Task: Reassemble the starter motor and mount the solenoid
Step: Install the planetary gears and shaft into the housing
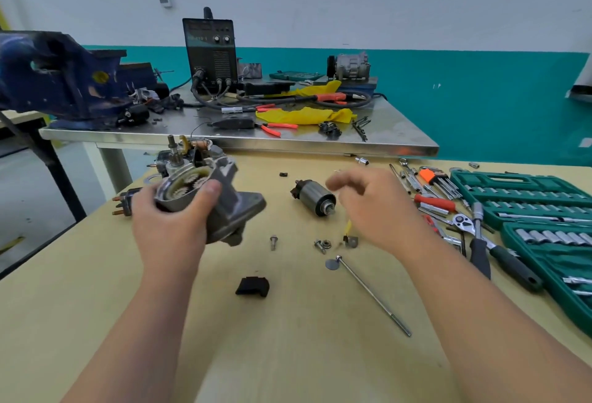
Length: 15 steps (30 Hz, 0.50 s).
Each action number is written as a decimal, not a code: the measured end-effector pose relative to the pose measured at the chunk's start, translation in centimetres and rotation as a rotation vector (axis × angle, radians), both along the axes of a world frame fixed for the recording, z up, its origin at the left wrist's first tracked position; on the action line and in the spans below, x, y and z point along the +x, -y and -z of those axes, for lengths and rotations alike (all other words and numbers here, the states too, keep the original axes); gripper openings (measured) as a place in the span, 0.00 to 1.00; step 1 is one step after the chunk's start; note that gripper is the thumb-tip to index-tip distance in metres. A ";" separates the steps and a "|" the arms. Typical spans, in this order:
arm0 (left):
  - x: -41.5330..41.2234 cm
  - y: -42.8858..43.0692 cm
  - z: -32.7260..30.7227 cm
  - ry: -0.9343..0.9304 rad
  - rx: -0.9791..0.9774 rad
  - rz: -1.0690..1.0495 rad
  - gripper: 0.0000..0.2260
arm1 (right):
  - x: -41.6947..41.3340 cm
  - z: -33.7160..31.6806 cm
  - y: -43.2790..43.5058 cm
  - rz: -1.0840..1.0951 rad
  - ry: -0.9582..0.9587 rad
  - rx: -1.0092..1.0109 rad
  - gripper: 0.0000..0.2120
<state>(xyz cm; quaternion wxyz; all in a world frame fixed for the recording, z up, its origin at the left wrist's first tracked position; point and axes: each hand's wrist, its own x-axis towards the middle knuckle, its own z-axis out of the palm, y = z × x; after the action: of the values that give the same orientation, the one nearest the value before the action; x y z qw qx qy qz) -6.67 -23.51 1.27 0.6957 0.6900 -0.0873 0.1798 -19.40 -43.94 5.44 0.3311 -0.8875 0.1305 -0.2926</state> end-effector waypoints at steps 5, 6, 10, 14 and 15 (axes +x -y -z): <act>1.4 -0.5 1.2 0.048 0.270 -0.110 0.29 | 0.8 4.2 -0.9 -0.019 -0.353 -0.208 0.11; 1.5 -0.4 1.4 0.047 0.283 -0.114 0.29 | 1.0 4.6 -1.9 -0.081 -0.361 -0.267 0.13; 1.5 0.0 2.0 0.085 0.306 -0.118 0.29 | 1.5 6.4 -6.8 -0.279 -0.379 -0.589 0.19; 1.2 -0.1 2.0 0.054 0.266 -0.032 0.31 | 1.2 7.2 -8.0 -0.331 -0.381 -0.743 0.14; 1.1 0.0 2.0 0.031 0.247 0.004 0.31 | 1.0 7.1 -7.7 -0.322 -0.375 -0.734 0.14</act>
<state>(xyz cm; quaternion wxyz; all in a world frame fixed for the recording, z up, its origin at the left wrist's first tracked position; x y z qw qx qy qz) -5.56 -23.46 -0.70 0.6042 0.7675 -0.1207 0.1769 -18.44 -36.28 -1.70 0.0061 -0.9931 -0.0641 -0.0982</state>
